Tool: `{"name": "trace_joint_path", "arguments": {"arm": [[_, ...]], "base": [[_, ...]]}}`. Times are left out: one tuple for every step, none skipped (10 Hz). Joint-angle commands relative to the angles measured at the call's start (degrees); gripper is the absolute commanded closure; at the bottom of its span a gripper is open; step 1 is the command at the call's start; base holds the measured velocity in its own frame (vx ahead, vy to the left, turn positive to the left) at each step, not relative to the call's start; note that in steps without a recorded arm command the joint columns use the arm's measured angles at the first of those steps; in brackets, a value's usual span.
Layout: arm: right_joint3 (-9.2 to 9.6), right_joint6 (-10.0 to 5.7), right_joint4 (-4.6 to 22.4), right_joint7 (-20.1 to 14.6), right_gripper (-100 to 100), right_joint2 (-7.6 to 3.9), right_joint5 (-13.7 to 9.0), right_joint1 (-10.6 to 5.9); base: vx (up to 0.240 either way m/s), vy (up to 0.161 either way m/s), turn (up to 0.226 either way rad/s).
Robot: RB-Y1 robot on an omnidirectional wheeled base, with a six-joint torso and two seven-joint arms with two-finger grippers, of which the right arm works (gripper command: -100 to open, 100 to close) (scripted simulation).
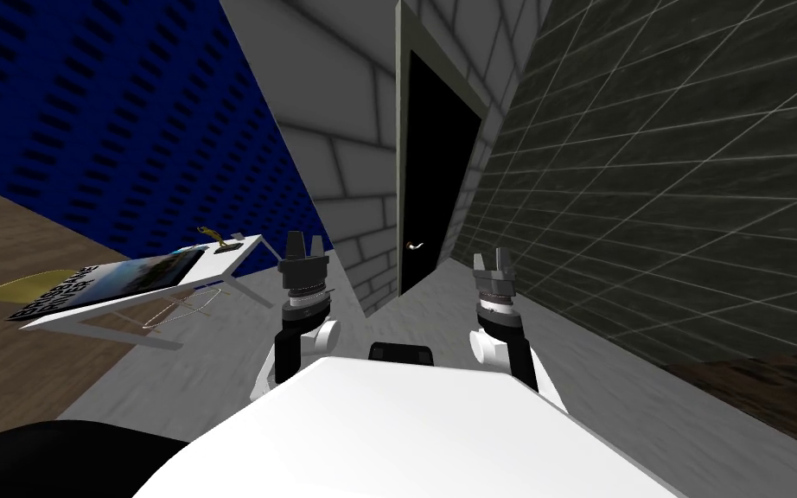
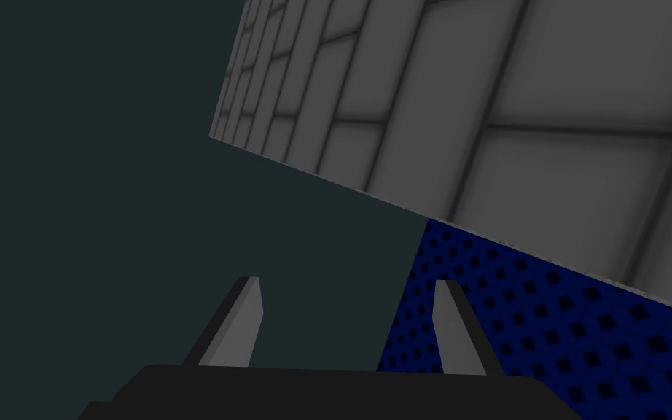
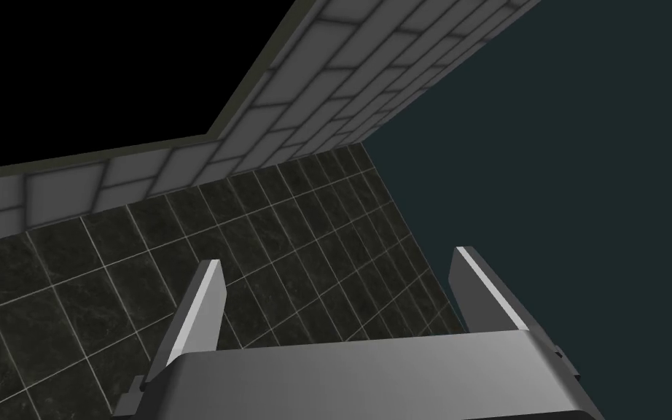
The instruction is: Pull the door open
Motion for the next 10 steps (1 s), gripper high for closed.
{"name": "trace_joint_path", "arguments": {"arm": [[0.14, -0.55, 2.9, -0.8, -100, -0.62, -0.3, -1.15], [0.42, -0.87, 4.7, -1.3, -100, -1.09, -0.5, -1.91], [0.42, -0.87, 5.2, -1.3, -100, -1.09, -0.5, -1.91], [0.73, -1.22, 7.4, -2.0, -100, -1.62, -0.7, -2.78], [0.73, -1.22, 7.6, -2.0, -100, -1.62, -0.7, -2.78], [1.06, -1.59, 10.0, -2.7, -100, -2.16, -0.9, -3.68], [1.38, -1.96, 11.6, -3.3, -100, -2.7, -1.1, -4.57], [1.74, -2.36, 13.8, -4.1, -100, -3.3, -1.3, -5.55], [1.74, -2.36, 15.2, -4.1, -100, -3.3, -1.3, -5.55], [2.09, -2.77, 17.4, -4.8, -100, -3.89, -1.5, -6.54]], "base": [[0.047, -0.033, 0.088], [0.052, -0.041, 0.154], [0.04, -0.034, 0.058], [0.05, -0.033, 0.107], [0.041, -0.028, 0.056], [0.038, -0.034, 0.079], [0.056, -0.054, 0.206], [0.079, -0.07, 0.194], [0.064, -0.054, 0.064], [0.064, -0.047, 0.14]]}}
